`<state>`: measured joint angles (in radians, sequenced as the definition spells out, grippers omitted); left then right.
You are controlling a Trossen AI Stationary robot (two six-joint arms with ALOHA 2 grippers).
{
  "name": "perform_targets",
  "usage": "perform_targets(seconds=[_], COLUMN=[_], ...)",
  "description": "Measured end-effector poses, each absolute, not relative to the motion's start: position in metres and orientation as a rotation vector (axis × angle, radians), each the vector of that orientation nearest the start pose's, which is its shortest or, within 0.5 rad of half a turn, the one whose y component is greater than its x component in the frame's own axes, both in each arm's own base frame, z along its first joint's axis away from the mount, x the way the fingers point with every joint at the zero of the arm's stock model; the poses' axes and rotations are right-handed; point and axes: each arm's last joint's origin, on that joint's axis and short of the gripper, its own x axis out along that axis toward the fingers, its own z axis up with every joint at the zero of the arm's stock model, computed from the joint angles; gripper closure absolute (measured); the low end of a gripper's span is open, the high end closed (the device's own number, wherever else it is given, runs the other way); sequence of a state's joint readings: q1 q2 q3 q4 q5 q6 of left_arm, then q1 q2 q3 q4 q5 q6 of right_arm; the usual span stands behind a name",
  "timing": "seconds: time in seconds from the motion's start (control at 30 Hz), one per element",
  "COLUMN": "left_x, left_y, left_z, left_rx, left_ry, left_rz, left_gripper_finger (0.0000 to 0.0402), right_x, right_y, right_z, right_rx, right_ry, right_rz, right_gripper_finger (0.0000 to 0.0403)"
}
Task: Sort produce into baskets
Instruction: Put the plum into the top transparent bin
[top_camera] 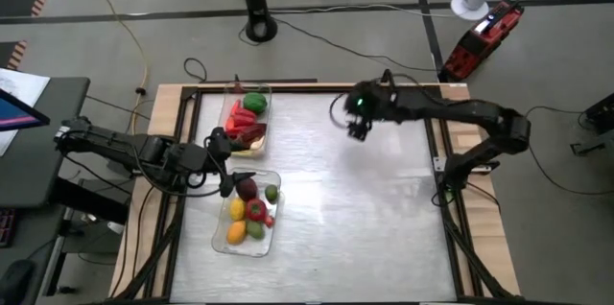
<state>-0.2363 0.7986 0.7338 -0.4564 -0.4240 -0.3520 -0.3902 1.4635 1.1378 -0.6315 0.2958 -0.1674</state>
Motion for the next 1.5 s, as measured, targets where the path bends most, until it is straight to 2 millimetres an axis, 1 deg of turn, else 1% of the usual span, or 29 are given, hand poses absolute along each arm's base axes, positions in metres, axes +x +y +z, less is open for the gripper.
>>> perform_targets(seconds=[0.07, 0.17, 0.3, 0.5, 0.67, 0.83, 1.0, 1.17, 1.3, 1.5], left_x=[0.164, 0.164, 0.164, 0.164, 0.164, 0.164, 0.164, 0.164, 0.164, 0.164], left_y=[-0.027, -0.027, -0.027, -0.027, -0.027, -0.027, -0.027, -0.028, -0.028, -0.028], left_z=[0.290, 0.290, 0.290, 0.290, 0.290, 0.290, 0.289, 0.289, 0.289, 0.289], left_rx=[-0.174, -0.173, -0.171, -0.170, -0.170, -0.170, -0.172, -0.174, -0.180, -0.185], left_ry=[0.454, 0.451, 0.453, 0.454, 0.455, 0.458, 0.463, 0.466, 0.465, 0.466], left_rz=[0.267, 0.270, 0.270, 0.270, 0.269, 0.267, 0.266, 0.251, 0.252, 0.251], left_gripper_finger=[0.0033, 0.0033, 0.0033, 0.0033, 0.0033, 0.0033, 0.0033, 0.0033, 0.0033, 0.0033], right_x=[0.254, 0.232, 0.208, 0.184, 0.173, 0.169, 0.171, 0.170, 0.171, 0.172], right_y=[-0.142, -0.171, -0.202, -0.231, -0.246, -0.252, -0.253, -0.254, -0.257, -0.251], right_z=[0.261, 0.250, 0.230, 0.199, 0.186, 0.181, 0.174, 0.166, 0.162, 0.157], right_rx=[-0.020, 0.060, 0.194, 0.300, 0.351, 0.361, 0.428, 0.502, 0.503, 0.511], right_ry=[1.118, 1.233, 1.371, 1.571, 1.656, 1.675, 1.669, 1.710, 1.734, 1.820], right_rz=[-0.631, -0.739, -0.837, -0.960, -1.048, -1.070, -1.043, -1.005, -1.027, -1.003], right_gripper_finger=[0.0019, 0.0019, 0.0019, 0.0019, 0.0019, 0.0019, 0.0019, 0.0019, 0.0024, 0.0043])
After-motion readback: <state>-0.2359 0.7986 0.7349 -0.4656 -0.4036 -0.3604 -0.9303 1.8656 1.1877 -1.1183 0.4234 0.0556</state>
